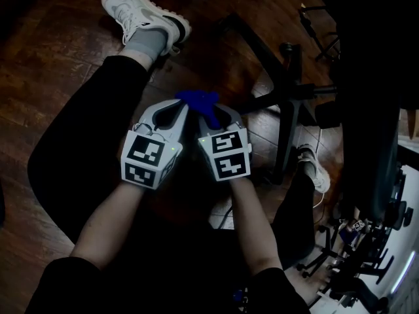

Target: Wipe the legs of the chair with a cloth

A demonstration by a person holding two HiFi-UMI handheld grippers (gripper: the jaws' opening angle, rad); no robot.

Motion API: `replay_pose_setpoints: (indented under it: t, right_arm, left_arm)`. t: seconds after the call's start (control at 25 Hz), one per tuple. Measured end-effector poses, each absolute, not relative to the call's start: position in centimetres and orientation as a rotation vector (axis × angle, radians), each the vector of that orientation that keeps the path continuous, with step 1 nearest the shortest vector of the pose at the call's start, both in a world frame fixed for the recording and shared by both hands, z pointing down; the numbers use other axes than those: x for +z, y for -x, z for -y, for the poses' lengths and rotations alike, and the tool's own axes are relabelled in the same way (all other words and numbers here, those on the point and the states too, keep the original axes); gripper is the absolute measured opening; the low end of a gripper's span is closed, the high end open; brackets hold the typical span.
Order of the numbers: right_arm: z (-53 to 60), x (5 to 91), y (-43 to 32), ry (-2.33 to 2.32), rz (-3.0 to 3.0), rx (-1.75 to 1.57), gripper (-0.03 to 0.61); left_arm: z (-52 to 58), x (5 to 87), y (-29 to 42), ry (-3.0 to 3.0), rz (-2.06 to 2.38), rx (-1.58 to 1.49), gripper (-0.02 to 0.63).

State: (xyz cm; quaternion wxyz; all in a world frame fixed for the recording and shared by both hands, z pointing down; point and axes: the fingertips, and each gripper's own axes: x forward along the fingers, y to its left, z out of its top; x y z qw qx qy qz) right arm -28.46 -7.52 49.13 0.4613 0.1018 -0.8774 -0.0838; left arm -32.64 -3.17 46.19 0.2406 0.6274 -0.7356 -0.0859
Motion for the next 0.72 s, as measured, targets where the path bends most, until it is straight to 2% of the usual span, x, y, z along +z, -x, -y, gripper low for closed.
replay_pose_setpoints:
  t: [0.16, 0.36, 0.52, 0.72]
  right_arm:
    - [10.3, 45.1, 27.8, -0.417, 2.286, -0.286, 0.115]
    - [19.4, 39.5, 21.9, -0.762, 2.290, -0.367, 0.115]
    - [25.4, 39.7, 18.2, -0.920, 2.172, -0.367, 0.117]
    - [25.0, 42.3, 18.9, -0.840, 2.183, -0.312, 0.110]
  left_arm:
    - [3.1, 45.4, 31.7, -1.754, 1.986, -0.256, 0.014]
    - [3.8, 45.3, 29.8, -1.852, 1.938, -0.205, 0.014]
    - [4.0, 45.4, 29.6, -1.869, 1.917, -0.199, 0.014]
    - [3.9, 46.6, 29.3, -1.834, 1.946, -0.175, 0.014]
